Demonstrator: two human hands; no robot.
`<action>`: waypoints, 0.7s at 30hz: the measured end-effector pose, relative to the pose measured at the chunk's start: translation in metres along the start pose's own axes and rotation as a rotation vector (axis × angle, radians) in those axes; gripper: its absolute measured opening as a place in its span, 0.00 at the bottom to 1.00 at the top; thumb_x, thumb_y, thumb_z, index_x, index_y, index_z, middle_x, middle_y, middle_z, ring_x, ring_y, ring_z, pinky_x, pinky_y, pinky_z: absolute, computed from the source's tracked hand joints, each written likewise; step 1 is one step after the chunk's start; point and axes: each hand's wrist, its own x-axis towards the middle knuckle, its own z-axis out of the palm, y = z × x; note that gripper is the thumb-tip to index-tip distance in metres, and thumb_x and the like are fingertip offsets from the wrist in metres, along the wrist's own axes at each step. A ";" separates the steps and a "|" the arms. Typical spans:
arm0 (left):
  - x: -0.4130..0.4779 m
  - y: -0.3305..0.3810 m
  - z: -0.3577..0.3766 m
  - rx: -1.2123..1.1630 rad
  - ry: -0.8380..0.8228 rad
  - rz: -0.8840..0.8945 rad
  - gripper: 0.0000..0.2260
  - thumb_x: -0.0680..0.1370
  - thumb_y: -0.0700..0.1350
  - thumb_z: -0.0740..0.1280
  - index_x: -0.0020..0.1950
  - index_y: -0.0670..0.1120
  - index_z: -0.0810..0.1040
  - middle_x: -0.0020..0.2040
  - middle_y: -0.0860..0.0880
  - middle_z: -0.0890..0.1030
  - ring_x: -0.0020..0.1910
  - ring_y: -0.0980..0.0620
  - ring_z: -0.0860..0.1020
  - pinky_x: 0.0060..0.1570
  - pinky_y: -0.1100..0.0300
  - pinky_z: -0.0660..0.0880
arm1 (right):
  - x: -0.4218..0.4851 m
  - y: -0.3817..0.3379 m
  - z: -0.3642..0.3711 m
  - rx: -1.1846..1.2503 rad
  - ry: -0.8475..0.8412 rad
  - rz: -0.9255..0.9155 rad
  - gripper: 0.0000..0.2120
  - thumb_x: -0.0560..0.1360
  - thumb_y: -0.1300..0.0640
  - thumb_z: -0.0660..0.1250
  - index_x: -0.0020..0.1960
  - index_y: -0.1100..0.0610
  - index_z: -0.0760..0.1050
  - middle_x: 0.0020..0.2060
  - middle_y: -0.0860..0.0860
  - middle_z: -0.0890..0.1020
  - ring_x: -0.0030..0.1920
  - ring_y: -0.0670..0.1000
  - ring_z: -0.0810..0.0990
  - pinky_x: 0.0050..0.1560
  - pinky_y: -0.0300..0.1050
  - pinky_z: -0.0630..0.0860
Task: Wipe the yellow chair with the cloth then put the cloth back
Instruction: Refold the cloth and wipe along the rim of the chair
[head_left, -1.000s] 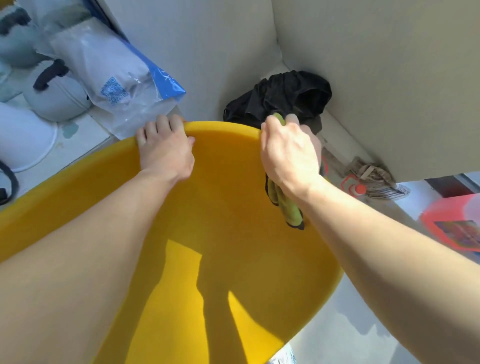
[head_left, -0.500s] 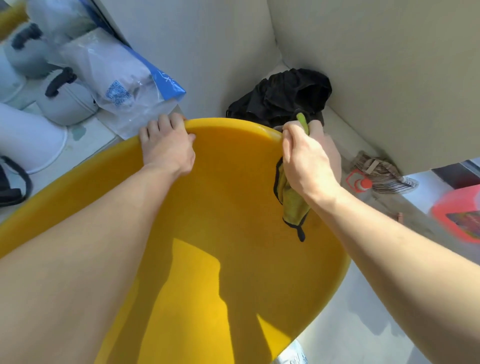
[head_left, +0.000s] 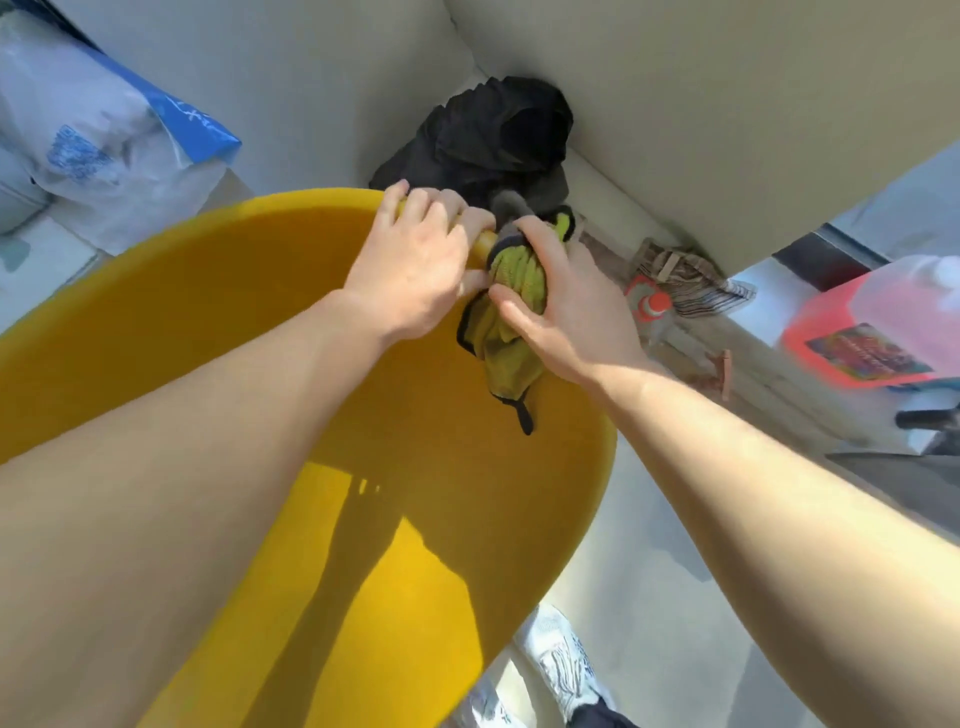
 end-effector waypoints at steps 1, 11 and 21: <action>0.000 -0.002 0.001 -0.014 -0.007 -0.001 0.23 0.81 0.59 0.59 0.73 0.49 0.65 0.68 0.40 0.72 0.68 0.37 0.69 0.73 0.40 0.59 | -0.017 0.006 0.006 0.025 0.050 0.066 0.29 0.79 0.35 0.59 0.76 0.42 0.58 0.54 0.52 0.76 0.47 0.51 0.76 0.43 0.42 0.71; 0.001 0.013 0.002 0.064 -0.029 -0.078 0.22 0.82 0.58 0.58 0.71 0.48 0.65 0.67 0.37 0.71 0.68 0.34 0.69 0.74 0.36 0.56 | -0.085 0.021 0.037 0.236 0.227 0.419 0.23 0.81 0.40 0.60 0.72 0.48 0.64 0.55 0.52 0.69 0.54 0.55 0.75 0.50 0.43 0.69; 0.000 0.015 0.010 0.068 0.035 -0.092 0.21 0.82 0.58 0.58 0.71 0.49 0.64 0.68 0.37 0.70 0.69 0.34 0.67 0.75 0.37 0.55 | -0.175 0.038 0.103 0.363 0.253 0.651 0.29 0.80 0.47 0.66 0.76 0.48 0.58 0.64 0.58 0.75 0.60 0.60 0.77 0.56 0.46 0.72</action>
